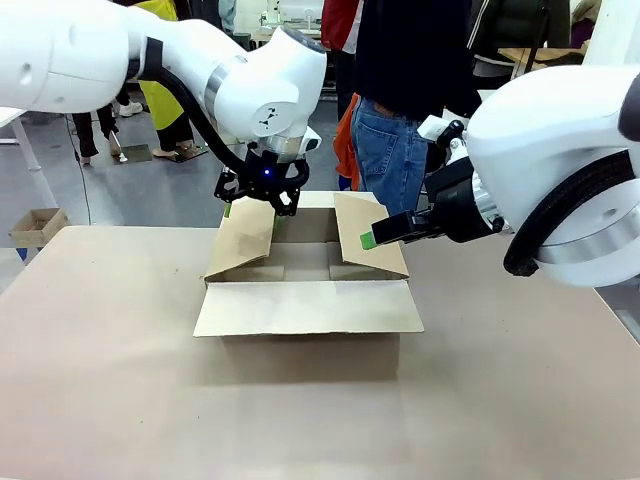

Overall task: Pack the gift set into the box.
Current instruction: Place both hands on the side flaps of the Package Box and spread them outward.

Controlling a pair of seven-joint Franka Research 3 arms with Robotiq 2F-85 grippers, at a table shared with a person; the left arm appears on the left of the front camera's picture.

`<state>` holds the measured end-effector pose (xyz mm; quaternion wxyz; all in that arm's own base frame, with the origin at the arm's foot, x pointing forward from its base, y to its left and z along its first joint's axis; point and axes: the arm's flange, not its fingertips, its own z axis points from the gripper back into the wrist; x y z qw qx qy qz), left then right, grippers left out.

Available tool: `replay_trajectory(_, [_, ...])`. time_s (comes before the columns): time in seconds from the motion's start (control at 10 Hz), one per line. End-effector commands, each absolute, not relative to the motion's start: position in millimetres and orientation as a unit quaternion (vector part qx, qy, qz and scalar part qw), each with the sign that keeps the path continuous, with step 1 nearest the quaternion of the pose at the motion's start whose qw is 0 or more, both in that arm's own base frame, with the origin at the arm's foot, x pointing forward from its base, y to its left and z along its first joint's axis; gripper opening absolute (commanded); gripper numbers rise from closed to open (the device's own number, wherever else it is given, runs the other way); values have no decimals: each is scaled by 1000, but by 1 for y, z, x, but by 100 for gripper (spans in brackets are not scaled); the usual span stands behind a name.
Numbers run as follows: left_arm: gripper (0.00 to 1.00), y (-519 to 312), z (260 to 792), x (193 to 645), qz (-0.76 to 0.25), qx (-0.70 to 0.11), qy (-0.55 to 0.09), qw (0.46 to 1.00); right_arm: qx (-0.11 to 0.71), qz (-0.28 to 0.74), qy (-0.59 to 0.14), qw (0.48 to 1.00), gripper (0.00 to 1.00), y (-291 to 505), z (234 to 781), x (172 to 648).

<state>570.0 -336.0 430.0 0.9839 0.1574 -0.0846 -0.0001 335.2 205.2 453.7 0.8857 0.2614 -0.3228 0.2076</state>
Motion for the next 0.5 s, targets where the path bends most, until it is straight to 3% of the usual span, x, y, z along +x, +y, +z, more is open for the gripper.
replay_trajectory(0.0, [100,-307,444,547,6,165,-102,981,258,200,-323,888,100,204,457,332])
replay_trajectory(0.4, [100,-242,484,531,20,92,-132,987,258,200,-323,888,100,204,457,332])
